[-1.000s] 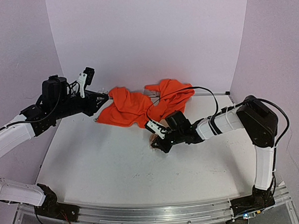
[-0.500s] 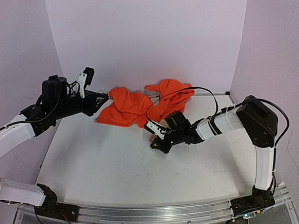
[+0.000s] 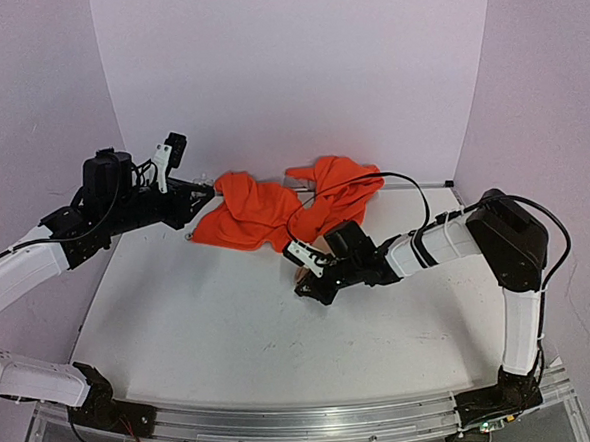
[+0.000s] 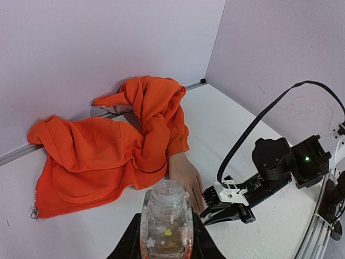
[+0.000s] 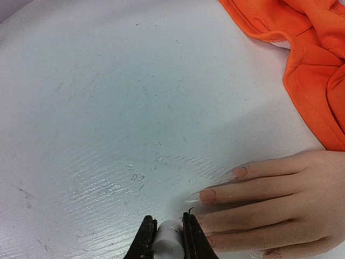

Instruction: Paint the nails

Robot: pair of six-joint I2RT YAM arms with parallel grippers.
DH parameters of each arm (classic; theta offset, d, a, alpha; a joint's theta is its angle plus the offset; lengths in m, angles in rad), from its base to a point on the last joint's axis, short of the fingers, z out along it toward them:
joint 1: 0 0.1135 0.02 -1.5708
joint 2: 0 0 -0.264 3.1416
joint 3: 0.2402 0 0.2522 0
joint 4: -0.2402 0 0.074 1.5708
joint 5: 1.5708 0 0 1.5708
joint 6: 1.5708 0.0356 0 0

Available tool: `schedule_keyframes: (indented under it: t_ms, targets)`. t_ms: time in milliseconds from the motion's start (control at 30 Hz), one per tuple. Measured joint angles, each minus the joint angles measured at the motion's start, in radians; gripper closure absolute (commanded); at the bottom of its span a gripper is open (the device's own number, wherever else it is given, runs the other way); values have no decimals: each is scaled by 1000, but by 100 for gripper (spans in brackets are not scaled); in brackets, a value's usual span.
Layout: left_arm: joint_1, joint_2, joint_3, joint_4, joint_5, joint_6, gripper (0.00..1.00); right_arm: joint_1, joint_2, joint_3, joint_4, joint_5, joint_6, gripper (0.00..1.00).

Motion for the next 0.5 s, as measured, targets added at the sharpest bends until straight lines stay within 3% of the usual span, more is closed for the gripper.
schedule_keyframes:
  t_ms: [500]
  targets:
    - [0, 0, 0, 0, 10, 0, 100, 0, -47, -30, 12, 60, 14, 100]
